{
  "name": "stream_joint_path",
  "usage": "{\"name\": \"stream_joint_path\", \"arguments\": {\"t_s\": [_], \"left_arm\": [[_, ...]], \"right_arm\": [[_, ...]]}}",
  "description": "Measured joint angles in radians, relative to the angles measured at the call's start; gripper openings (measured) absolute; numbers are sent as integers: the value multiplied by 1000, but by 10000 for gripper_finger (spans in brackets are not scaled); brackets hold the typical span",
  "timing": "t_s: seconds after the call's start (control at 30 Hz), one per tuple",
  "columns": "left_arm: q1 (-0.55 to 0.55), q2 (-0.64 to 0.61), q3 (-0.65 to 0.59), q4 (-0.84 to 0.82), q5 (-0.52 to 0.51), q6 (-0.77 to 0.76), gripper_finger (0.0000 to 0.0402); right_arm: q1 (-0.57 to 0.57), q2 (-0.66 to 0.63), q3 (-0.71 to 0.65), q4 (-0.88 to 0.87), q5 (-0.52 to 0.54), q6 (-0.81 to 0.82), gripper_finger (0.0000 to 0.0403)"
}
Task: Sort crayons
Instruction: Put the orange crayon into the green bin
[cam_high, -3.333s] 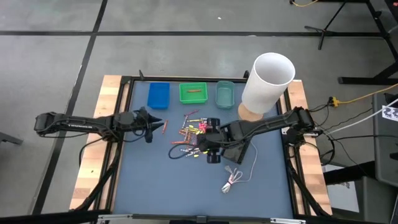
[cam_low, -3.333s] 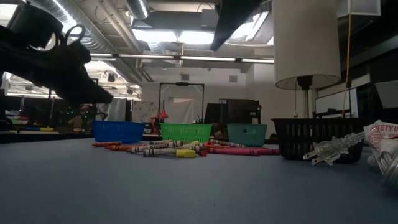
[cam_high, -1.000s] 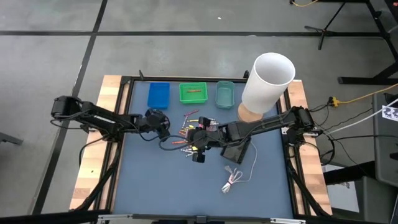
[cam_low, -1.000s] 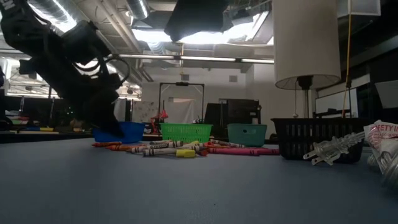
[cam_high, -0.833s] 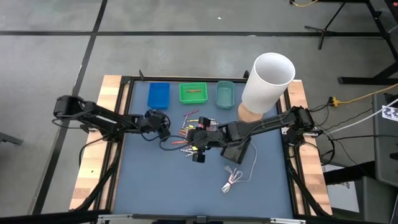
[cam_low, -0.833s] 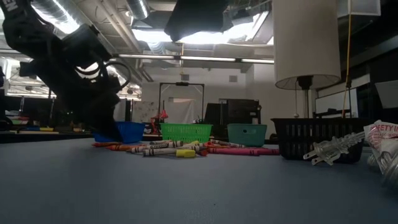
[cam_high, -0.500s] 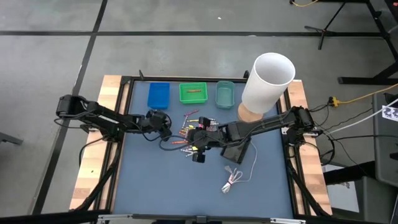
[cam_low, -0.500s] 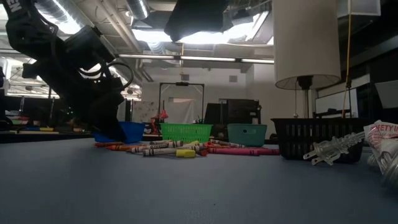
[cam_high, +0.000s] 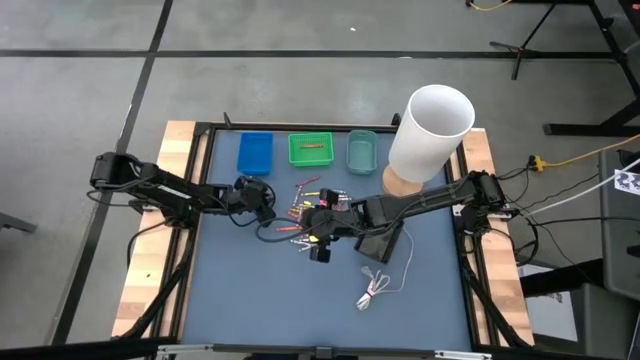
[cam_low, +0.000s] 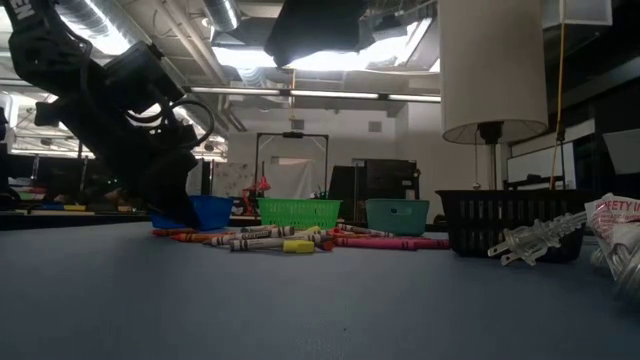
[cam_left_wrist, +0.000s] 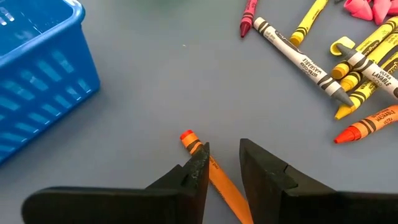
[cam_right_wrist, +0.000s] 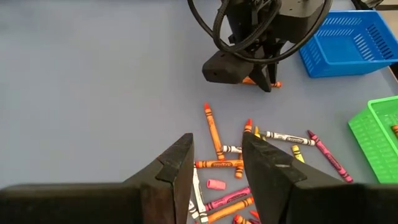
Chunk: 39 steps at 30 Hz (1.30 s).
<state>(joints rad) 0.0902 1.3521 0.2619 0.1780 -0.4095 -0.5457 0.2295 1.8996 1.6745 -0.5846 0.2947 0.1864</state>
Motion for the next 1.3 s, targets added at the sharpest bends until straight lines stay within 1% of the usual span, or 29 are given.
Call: {"name": "stream_joint_path", "arguments": {"t_s": [0.23, 0.4, 0.53, 0.7, 0.83, 0.97, 1.07, 1.23, 1.3], "left_arm": [[0, -34, -3, -18, -3, 29, 75], [1, -73, -7, -36, -9, 31, 75], [1, -77, -7, -34, -10, 32, 75], [1, -79, -3, -96, -11, 32, 75], [1, -82, -1, -142, 19, 38, 75], [2, -82, 0, -150, 40, 80, 74], [2, -82, 0, -153, 46, 84, 60], [1, -83, -1, -148, 50, 85, 17], [1, -82, -2, -127, 49, 85, 7]], "right_arm": [[0, 0, 0, -49, 0, 0, 136], [0, 0, 0, -53, 0, 0, 136], [0, 0, 0, -54, 0, 0, 136], [0, 0, 0, -54, 0, 0, 136], [0, 0, 0, -55, 0, 0, 136], [0, 0, 0, -55, 0, -1, 136], [0, 0, 0, -55, 0, -1, 136], [0, 0, 0, -80, 0, -1, 136], [0, 0, 0, -93, 1, -1, 136]]}}
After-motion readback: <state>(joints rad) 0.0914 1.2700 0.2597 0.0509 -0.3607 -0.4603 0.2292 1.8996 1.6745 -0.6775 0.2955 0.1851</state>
